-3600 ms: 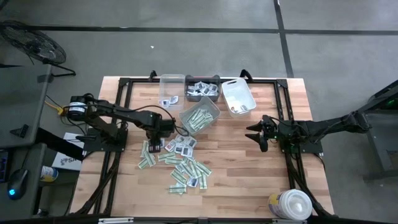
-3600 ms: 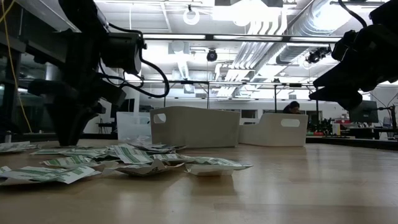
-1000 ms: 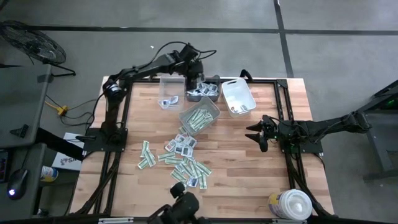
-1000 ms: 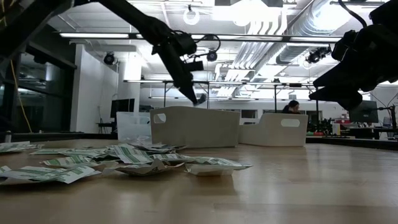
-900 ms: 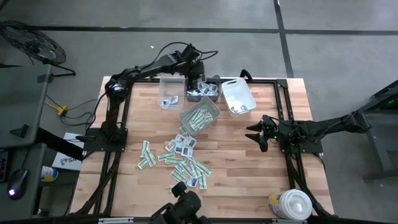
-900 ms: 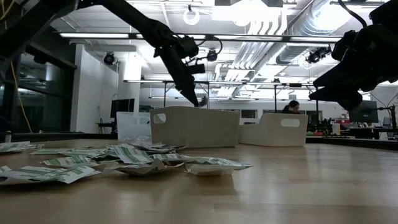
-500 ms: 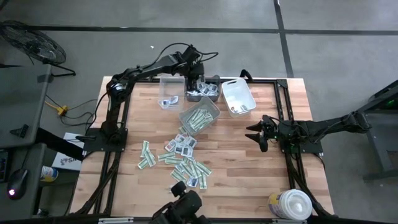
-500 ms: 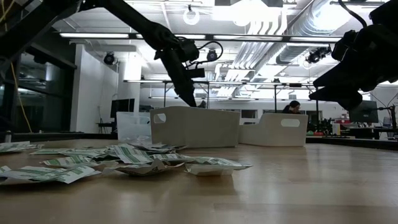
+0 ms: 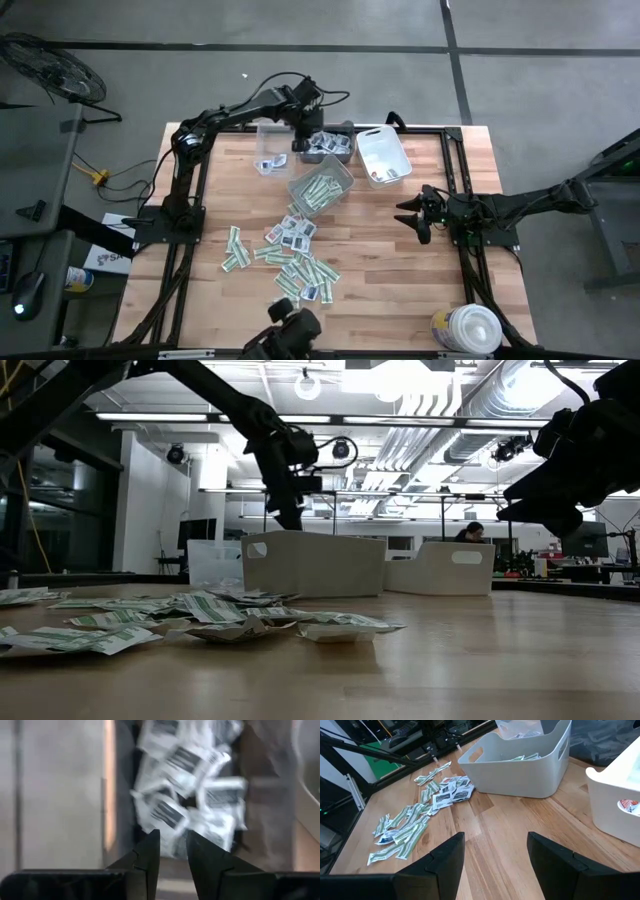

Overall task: Pick & Place First Aid Supplies
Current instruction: Put the bandage pack into the gray bin

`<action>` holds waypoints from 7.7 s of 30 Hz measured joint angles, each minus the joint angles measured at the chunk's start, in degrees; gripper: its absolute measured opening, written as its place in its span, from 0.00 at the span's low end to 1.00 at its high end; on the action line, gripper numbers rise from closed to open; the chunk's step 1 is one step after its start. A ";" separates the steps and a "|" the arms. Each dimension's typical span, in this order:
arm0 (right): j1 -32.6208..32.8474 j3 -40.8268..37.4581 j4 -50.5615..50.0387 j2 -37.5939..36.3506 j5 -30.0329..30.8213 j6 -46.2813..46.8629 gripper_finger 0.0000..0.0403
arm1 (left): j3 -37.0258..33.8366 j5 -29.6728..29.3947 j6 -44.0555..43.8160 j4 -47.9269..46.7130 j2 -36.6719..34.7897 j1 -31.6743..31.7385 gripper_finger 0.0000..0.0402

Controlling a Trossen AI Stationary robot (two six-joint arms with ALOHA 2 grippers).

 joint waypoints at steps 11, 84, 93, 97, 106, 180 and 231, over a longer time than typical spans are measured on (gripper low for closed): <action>0.00 0.00 0.00 -0.01 0.01 0.01 0.52 | 0.00 4.07 1.40 -17.20 -0.04 -0.84 0.24; 0.01 0.07 0.01 0.01 0.01 0.00 0.52 | -46.96 -7.77 -75.32 -7.68 -31.64 -53.80 0.24; 0.00 0.07 0.00 0.01 -0.01 0.00 0.52 | -51.31 -6.52 -83.61 -7.52 -35.61 -54.40 0.24; -0.01 0.07 0.00 0.01 0.01 0.01 0.52 | -54.48 -7.33 -85.62 -7.45 -42.87 -54.40 0.24; 0.00 0.05 0.00 0.01 -0.01 -0.01 0.52 | -66.27 -2.34 -83.59 -3.80 -58.05 -54.40 0.24; 0.01 -0.02 0.02 0.01 0.01 0.01 0.52 | -71.11 -1.42 -80.06 6.74 -56.96 -54.38 0.00; 0.01 0.00 0.02 0.01 -0.01 0.01 0.52 | -59.94 -36.56 -84.04 51.99 -37.23 -36.67 0.00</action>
